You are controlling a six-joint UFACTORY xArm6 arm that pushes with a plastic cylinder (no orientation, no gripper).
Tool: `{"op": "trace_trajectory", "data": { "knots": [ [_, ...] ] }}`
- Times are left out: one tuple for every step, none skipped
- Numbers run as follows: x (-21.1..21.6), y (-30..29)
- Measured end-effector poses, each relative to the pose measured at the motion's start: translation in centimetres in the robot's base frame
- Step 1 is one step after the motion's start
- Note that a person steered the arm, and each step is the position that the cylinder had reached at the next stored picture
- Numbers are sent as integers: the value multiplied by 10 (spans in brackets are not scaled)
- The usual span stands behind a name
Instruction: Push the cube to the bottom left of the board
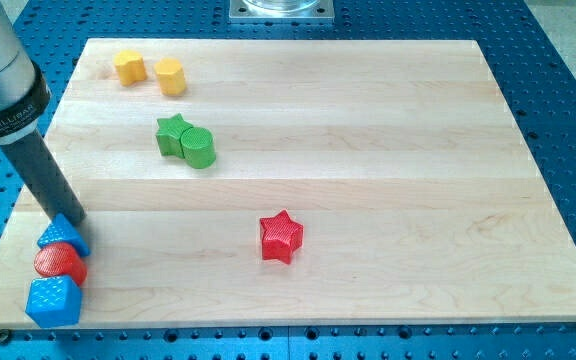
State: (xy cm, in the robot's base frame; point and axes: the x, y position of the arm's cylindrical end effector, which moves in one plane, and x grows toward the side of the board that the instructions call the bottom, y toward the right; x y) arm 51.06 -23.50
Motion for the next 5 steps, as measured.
{"op": "trace_trajectory", "data": {
  "knots": [
    [0, 0],
    [1, 0],
    [1, -12],
    [5, -56],
    [24, -69]
  ]
}}
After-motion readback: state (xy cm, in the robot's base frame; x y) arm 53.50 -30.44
